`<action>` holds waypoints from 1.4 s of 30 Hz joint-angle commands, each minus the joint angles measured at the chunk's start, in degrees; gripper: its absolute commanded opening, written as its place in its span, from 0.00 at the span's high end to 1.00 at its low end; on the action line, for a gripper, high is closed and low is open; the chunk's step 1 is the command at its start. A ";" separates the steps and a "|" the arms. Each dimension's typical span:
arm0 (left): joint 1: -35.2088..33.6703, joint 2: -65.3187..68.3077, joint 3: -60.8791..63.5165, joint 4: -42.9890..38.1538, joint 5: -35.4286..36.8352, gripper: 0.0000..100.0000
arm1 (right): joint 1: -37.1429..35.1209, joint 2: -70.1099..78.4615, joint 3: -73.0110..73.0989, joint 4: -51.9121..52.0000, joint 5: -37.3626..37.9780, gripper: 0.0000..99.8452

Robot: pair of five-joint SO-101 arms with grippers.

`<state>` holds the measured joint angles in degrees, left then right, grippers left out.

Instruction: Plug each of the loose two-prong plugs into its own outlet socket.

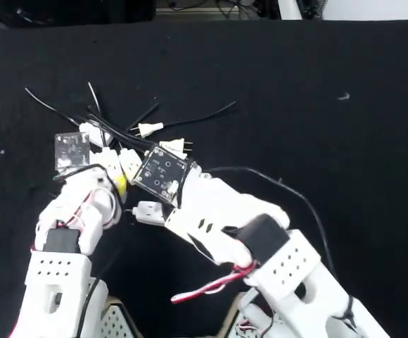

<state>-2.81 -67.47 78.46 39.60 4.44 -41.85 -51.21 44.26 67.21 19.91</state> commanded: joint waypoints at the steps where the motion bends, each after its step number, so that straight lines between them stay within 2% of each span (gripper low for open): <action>1: -3.30 -0.53 -2.33 8.00 -9.85 0.82 | -0.26 7.96 -5.85 1.93 0.09 0.99; 4: -4.79 -0.53 -0.75 8.97 -12.04 0.82 | -0.44 16.57 -10.15 1.85 0.62 0.99; 10: -6.37 -0.53 4.62 5.19 -9.32 0.82 | -0.26 30.46 -18.51 1.85 9.32 0.99; 18: -11.56 -0.53 4.35 5.01 -8.97 0.82 | -0.26 40.48 -23.16 1.76 16.62 0.99; 21: -11.74 -0.53 4.18 5.01 -8.97 0.82 | -0.26 41.01 -23.08 0.18 17.32 0.99; 29: -11.65 -0.53 4.18 5.01 -8.97 0.82 | -0.70 39.43 -21.23 -2.55 10.81 0.99; 36: -11.65 -0.53 4.18 5.01 -8.97 0.82 | -0.62 32.75 -9.27 -13.01 11.16 0.99; 42: -11.56 -0.53 4.26 5.01 -8.97 0.82 | -0.62 32.04 -10.15 -8.70 15.65 0.99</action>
<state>-13.98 -67.47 83.82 45.23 -5.14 -41.85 -16.04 35.56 56.57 33.45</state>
